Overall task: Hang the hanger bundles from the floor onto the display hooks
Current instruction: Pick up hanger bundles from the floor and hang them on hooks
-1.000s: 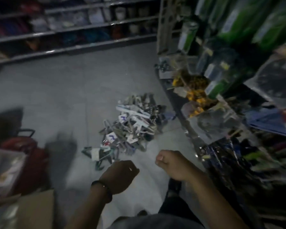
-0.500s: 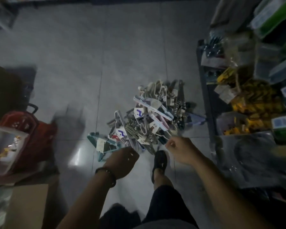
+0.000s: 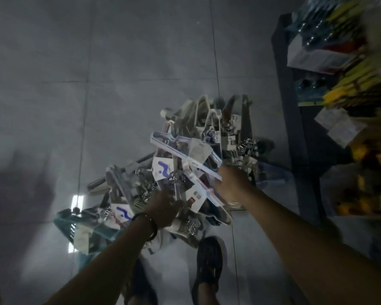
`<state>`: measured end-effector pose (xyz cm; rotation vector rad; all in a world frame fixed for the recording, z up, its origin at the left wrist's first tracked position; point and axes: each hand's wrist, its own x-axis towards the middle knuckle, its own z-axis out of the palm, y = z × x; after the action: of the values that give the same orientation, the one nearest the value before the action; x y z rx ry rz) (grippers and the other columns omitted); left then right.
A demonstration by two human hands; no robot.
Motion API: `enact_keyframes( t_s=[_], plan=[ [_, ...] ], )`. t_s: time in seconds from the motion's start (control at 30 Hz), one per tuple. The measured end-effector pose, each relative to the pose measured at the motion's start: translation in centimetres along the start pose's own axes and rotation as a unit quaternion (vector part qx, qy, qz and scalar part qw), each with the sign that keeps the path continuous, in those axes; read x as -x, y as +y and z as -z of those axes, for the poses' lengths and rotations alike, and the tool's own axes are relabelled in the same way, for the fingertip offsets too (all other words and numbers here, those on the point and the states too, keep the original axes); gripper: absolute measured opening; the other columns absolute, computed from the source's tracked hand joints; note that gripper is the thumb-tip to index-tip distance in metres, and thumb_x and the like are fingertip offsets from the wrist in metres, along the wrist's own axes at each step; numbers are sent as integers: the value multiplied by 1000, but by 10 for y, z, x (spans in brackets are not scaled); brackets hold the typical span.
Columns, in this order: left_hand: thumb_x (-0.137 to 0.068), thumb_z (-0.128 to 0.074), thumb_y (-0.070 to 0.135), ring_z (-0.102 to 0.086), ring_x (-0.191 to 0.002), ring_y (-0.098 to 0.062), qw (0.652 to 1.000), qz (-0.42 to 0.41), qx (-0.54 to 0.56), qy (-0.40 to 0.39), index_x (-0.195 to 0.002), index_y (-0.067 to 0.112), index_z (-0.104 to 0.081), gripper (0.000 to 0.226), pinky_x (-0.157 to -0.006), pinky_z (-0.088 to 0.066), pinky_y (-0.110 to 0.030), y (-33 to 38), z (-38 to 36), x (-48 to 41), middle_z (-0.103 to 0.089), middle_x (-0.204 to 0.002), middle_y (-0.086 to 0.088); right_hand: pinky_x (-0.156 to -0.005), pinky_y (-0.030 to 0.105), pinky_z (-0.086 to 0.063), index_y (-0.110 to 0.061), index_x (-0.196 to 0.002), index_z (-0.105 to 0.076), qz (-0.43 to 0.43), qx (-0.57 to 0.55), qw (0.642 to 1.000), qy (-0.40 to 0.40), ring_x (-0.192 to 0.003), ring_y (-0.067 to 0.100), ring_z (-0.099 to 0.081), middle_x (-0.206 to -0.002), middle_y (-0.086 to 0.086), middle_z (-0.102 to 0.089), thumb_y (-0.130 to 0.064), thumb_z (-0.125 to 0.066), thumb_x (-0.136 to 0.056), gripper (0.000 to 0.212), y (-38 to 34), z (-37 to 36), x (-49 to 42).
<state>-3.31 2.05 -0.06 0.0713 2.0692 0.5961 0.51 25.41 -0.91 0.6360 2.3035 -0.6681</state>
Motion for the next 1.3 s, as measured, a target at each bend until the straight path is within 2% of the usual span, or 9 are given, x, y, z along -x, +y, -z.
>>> enact_keyframes(
  t_s=[0.1,0.23,0.37,0.53,0.63,0.83,0.97,1.1,1.3],
  plan=[
    [-100,-68,38,-71,-107,-40,992,61,96,53,-137,9,-54,49,-92,-61,-49,-6,-11,-71,-72,-120,-21,-75,38,-59,-11,-118,-61,-17,29,998,47,-96,31,-66,-120,17,-63,-37,-67,-99,32,14,-21,-58],
    [-95,-74,38,-66,-121,-44,974,135,176,49,-145,1,-45,69,-103,-56,-57,-15,-28,-135,-66,-131,-26,-106,55,-51,-13,-157,-36,-51,-3,998,20,-136,42,-51,-159,20,-41,-56,-69,-94,83,33,-43,-109],
    [-94,-74,38,-67,-116,-44,979,148,116,77,-133,-5,-57,61,-102,-56,-52,-22,-37,-158,-67,-126,-26,-95,49,-59,-4,-164,-12,-103,-74,991,-51,-124,39,-62,-155,23,-48,-57,-83,-82,121,49,-63,-127],
    [-103,-60,24,-73,-102,-43,981,111,144,68,-109,-4,-70,30,-93,-62,-54,-23,-35,-155,-74,-110,-27,-100,45,-54,-23,-155,-40,-115,-116,982,-97,-125,35,-62,-149,11,-56,-65,-91,-57,119,58,-69,-125],
    [-103,-59,35,-70,-68,-26,982,78,152,79,-79,11,-69,36,-70,-60,-38,-20,-34,-136,-75,-76,-11,-86,44,-61,-25,-122,-66,-75,-100,988,-88,-93,24,-71,-111,3,-74,-80,-78,-48,93,61,-72,-114],
    [-104,-58,24,-77,-86,-42,977,54,186,84,-90,-5,-70,34,-83,-64,-56,-2,-10,-128,-77,-90,-26,-64,25,-60,-42,-104,-69,-37,-228,972,35,-77,-3,-73,-90,-27,-75,-68,-85,-53,60,72,-63,-95],
    [-105,-56,24,-71,-98,-41,993,20,30,109,-83,13,-61,25,-77,-51,-35,-20,29,-129,-73,-103,-26,-68,19,-56,-63,-107,-60,17,-209,975,76,-86,-18,-66,-99,-42,-69,-63,-89,-56,59,76,-43,-72],
    [-108,-53,22,-69,-109,-42,994,56,11,98,-123,0,-66,30,-94,-56,-43,-53,55,-127,-72,-118,-26,-65,28,-61,-49,-113,-60,8,-220,970,101,-83,-10,-70,-100,-33,-71,-60,-87,-57,64,74,-38,-51],
    [-101,-67,41,-75,-80,-38,981,44,166,94,-113,6,-68,38,-77,-63,-61,-52,35,-115,-72,-97,-27,-53,32,-57,-33,-97,-55,-30,-233,955,182,-68,0,-68,-79,-13,-70,-46,-94,-61,54,58,-57,-32]
  ],
)
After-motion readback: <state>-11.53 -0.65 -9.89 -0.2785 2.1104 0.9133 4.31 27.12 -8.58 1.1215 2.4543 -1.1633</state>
